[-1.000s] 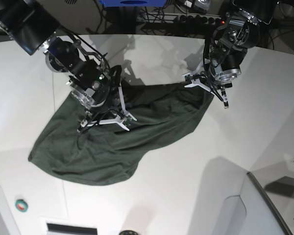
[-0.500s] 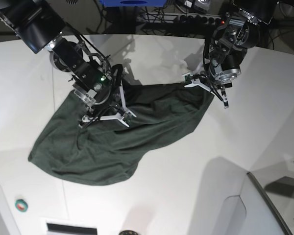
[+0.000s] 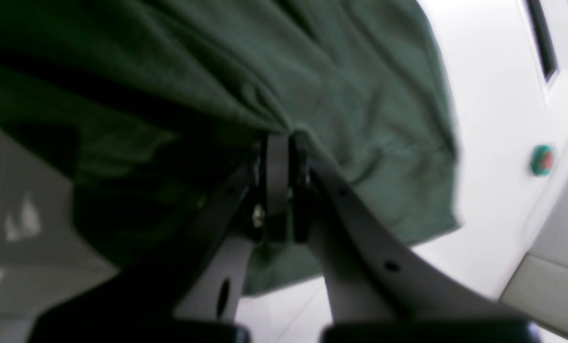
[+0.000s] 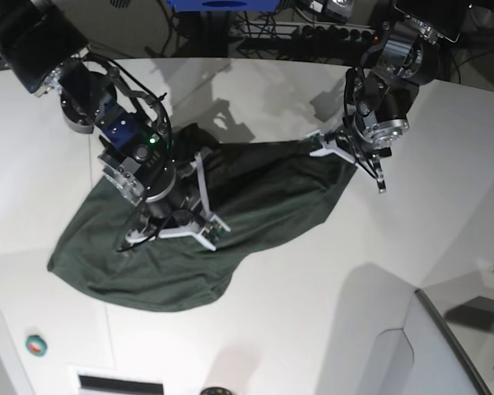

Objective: Layout the t-shirt on the table in an organized manner, then fold the t-shirt properly
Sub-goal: 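Lift the shirt with both grippers and spread it apart, then raise the shirt high with both grippers and lay it flat, then release the shirt and reposition both grippers over its edges, then grasp the shirt's side edges with both grippers and pull outward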

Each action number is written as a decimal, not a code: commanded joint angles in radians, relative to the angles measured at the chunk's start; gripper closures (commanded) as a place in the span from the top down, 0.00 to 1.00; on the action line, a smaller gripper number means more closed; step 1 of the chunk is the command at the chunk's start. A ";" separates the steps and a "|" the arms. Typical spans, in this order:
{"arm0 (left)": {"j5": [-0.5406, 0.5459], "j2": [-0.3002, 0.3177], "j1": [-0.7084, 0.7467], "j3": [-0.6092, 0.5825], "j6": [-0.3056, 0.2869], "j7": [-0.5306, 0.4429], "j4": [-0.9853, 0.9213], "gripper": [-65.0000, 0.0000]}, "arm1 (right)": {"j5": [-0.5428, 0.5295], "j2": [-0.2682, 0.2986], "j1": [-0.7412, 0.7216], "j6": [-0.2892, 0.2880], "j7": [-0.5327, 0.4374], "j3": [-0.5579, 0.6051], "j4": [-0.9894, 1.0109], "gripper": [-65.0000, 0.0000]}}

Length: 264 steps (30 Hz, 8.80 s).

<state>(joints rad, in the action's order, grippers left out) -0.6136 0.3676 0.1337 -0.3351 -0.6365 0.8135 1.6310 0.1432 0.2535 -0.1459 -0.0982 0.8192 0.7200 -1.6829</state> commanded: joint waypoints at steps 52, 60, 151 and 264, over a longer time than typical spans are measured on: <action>-0.009 0.080 0.080 0.003 0.007 0.010 0.125 0.00 | 0.296 -0.128 0.223 0.186 -0.076 0.118 0.189 0.74; -0.009 0.081 0.091 0.003 0.007 0.010 0.125 0.00 | 0.295 -0.124 0.165 0.182 -0.077 0.115 0.243 0.57; -0.368 0.184 -0.009 -0.212 -0.062 0.257 0.262 0.00 | 0.916 -0.217 0.223 -0.507 -0.232 -0.521 0.234 0.00; 0.266 -0.236 -0.550 -0.201 0.275 0.005 -0.410 0.00 | 0.316 -0.079 -0.182 -0.576 -0.225 -1.086 0.568 0.01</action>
<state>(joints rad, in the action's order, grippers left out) -0.3389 0.1368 -0.3878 -0.5396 -0.3683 0.8165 1.1961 0.4686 0.1616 -0.2897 -0.6716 0.6125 -0.3714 -1.1004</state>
